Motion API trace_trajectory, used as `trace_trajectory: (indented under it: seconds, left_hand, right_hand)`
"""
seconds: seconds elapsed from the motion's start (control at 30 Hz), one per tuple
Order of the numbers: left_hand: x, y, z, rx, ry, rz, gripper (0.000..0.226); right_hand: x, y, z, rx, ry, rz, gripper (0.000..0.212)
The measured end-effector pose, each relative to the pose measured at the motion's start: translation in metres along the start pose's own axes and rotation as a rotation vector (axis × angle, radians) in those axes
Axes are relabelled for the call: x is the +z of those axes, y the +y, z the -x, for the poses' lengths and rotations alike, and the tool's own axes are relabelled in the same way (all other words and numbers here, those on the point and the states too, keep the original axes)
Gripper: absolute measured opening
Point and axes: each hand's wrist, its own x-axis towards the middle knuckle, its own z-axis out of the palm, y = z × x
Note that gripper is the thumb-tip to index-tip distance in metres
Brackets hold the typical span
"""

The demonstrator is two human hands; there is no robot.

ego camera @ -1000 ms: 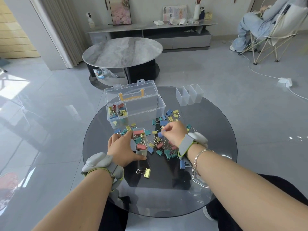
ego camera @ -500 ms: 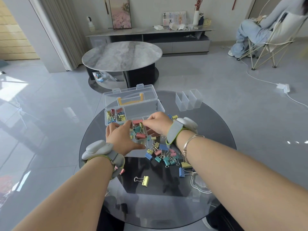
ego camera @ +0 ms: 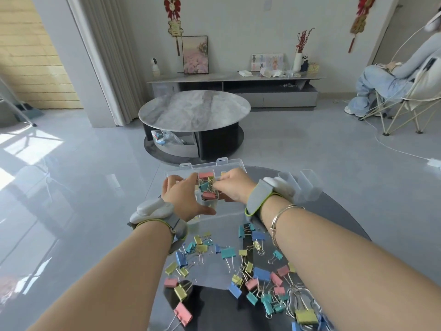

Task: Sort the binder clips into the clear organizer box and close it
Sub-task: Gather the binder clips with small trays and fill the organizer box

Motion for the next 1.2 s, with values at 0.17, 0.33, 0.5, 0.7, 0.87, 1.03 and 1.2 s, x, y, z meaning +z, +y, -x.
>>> trace_trajectory:
  seconds: [0.17,0.33,0.5,0.7,0.87,1.03,1.2]
  left_hand:
    - [0.021,-0.015,-0.004,-0.006,-0.238,0.000,0.119]
    - [0.030,-0.027,0.011,-0.039,-0.299,0.058,0.136]
    - [0.034,-0.030,0.014,0.023,-0.283,-0.001,0.131]
    - [0.041,-0.030,0.011,0.027,-0.265,-0.109,0.123]
    - [0.037,-0.013,0.003,0.023,-0.288,-0.155,0.123]
    - [0.047,0.034,-0.006,0.093,-0.310,-0.171,0.122]
    - [0.067,0.083,-0.015,0.154,-0.327,-0.158,0.120]
  right_hand:
    - [0.025,0.014,-0.017,0.053,-0.006,0.200,0.016]
    - [0.045,0.024,-0.020,0.107,-0.047,0.225,0.037]
    - [0.055,0.021,-0.027,0.193,-0.123,0.184,0.021]
    - [0.047,0.024,-0.024,0.160,-0.045,0.215,0.033]
    - [0.013,0.032,-0.026,0.118,0.059,0.135,0.032]
    - [-0.052,0.061,-0.023,0.106,0.206,0.176,0.027]
    - [-0.094,0.104,-0.015,0.124,0.296,0.267,0.034]
